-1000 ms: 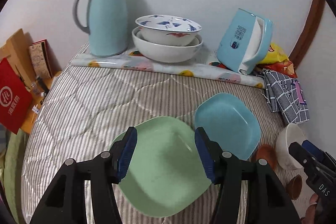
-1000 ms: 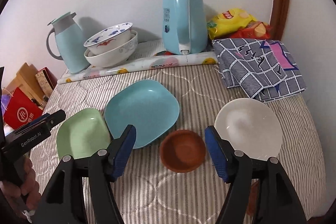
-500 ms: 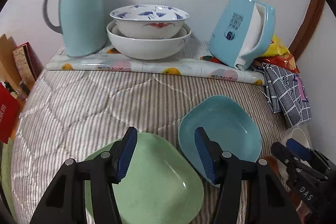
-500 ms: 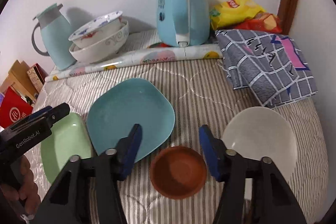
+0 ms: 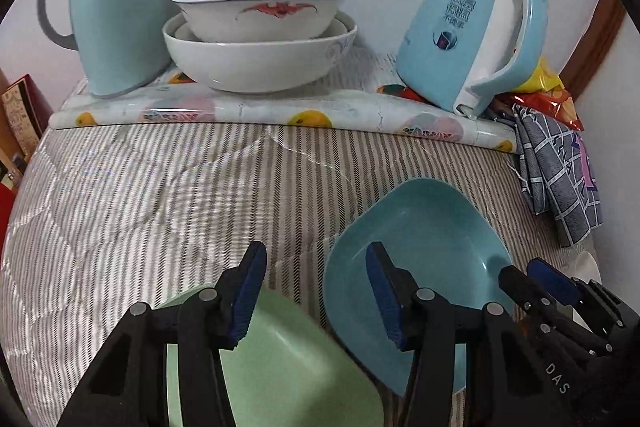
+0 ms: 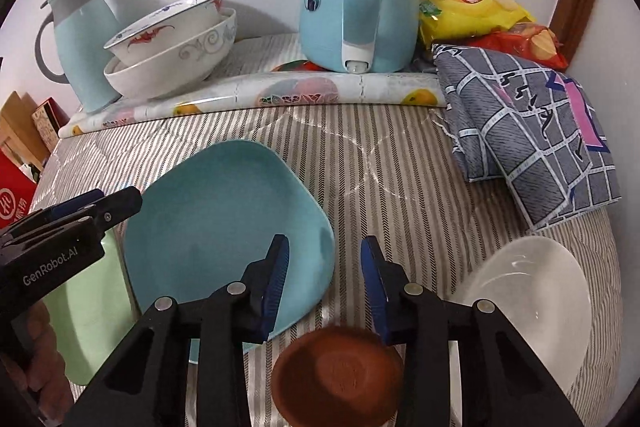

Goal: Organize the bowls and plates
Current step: 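Move both grippers to the light-blue plate rim and close on it, then carry the light-blue plate with both grippers over the light-green plate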

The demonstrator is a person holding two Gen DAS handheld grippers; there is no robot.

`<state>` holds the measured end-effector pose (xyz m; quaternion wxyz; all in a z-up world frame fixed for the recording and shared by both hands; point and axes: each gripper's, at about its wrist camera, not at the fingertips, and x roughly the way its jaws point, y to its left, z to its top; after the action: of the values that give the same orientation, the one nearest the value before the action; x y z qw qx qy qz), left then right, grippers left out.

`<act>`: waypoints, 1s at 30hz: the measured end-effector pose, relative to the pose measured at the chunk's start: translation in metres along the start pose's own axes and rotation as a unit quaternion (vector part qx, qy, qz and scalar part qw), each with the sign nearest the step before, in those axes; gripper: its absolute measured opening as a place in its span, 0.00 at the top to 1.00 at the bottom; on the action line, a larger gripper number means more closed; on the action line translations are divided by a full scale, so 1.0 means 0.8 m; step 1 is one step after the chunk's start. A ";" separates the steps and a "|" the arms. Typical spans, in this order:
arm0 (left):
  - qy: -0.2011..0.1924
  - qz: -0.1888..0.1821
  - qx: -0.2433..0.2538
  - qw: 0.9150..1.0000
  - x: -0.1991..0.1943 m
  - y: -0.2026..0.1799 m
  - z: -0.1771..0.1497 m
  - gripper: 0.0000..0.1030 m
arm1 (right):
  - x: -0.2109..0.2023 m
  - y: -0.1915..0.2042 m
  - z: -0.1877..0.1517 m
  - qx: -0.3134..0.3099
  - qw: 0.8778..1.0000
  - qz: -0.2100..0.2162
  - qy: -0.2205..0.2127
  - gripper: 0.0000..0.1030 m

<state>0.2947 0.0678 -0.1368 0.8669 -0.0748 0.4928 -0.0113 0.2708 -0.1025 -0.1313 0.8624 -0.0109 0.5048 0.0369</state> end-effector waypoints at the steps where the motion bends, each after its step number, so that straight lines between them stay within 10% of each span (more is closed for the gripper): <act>1: 0.004 0.000 0.002 1.000 0.004 -0.001 0.000 0.54 | 0.004 0.000 0.000 -0.002 1.000 -0.003 0.003 0.64; 13: 0.026 -0.012 0.010 1.000 0.038 -0.012 -0.001 0.87 | 0.036 0.000 -0.001 -0.008 1.000 -0.009 0.027 0.90; 30: -0.021 -0.027 0.011 0.999 -0.027 -0.020 0.005 0.88 | -0.029 -0.007 0.004 0.016 0.999 -0.011 -0.031 0.93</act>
<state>0.2877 0.0546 -0.1141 0.8773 -0.0790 0.4718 -0.0388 0.2628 -0.1089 -0.1097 0.8780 -0.0012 0.4783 0.0197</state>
